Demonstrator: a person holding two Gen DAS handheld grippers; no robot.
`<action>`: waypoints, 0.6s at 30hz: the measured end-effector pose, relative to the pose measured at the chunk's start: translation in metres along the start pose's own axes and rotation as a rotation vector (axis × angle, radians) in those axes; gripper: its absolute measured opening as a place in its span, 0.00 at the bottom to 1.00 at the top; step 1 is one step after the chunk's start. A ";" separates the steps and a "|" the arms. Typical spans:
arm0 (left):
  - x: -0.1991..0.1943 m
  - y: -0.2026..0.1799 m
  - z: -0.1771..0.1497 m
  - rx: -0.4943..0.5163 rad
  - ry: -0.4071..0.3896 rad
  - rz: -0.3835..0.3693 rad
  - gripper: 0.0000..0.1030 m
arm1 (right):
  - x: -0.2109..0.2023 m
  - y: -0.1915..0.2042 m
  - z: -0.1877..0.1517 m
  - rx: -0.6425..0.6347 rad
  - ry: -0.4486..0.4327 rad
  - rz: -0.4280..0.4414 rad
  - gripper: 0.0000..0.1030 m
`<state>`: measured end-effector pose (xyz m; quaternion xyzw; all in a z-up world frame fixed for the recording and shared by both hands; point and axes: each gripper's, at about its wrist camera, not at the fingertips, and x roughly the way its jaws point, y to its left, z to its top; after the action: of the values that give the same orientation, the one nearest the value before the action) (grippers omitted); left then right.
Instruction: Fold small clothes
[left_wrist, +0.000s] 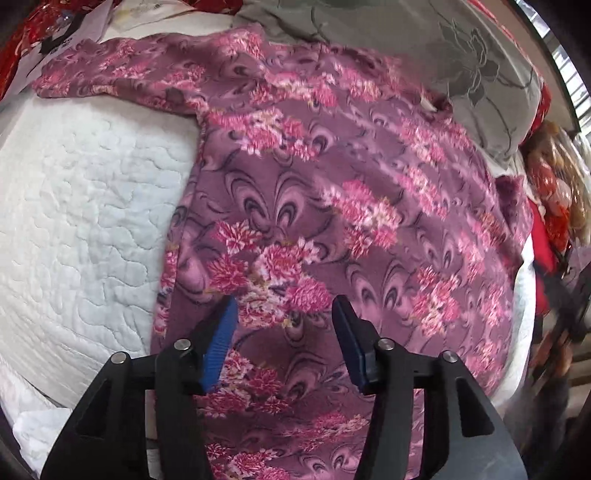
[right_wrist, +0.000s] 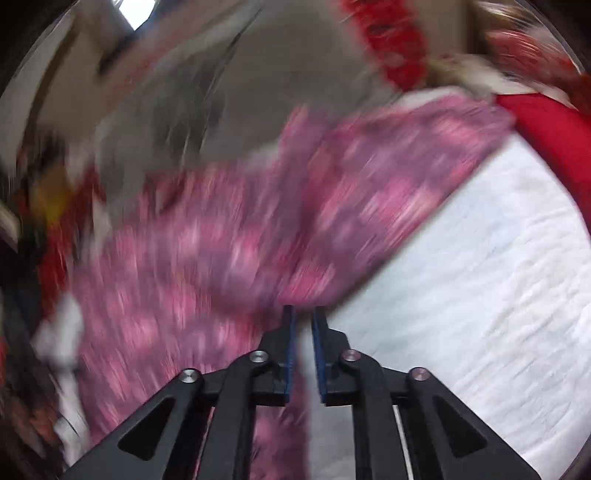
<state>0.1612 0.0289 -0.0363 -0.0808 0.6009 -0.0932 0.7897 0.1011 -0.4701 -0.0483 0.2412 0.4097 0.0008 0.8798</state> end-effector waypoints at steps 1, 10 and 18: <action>0.000 0.001 -0.001 0.005 -0.004 0.000 0.53 | -0.010 -0.027 0.018 0.093 -0.060 -0.005 0.29; 0.003 -0.011 0.007 0.021 -0.012 -0.028 0.66 | 0.009 -0.184 0.110 0.517 -0.210 -0.189 0.42; -0.001 -0.037 0.069 0.012 -0.091 -0.041 0.66 | 0.072 -0.201 0.173 0.467 -0.260 -0.250 0.37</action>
<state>0.2261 -0.0061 -0.0084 -0.0925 0.5618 -0.1093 0.8148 0.2343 -0.7064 -0.0906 0.3829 0.3092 -0.2328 0.8388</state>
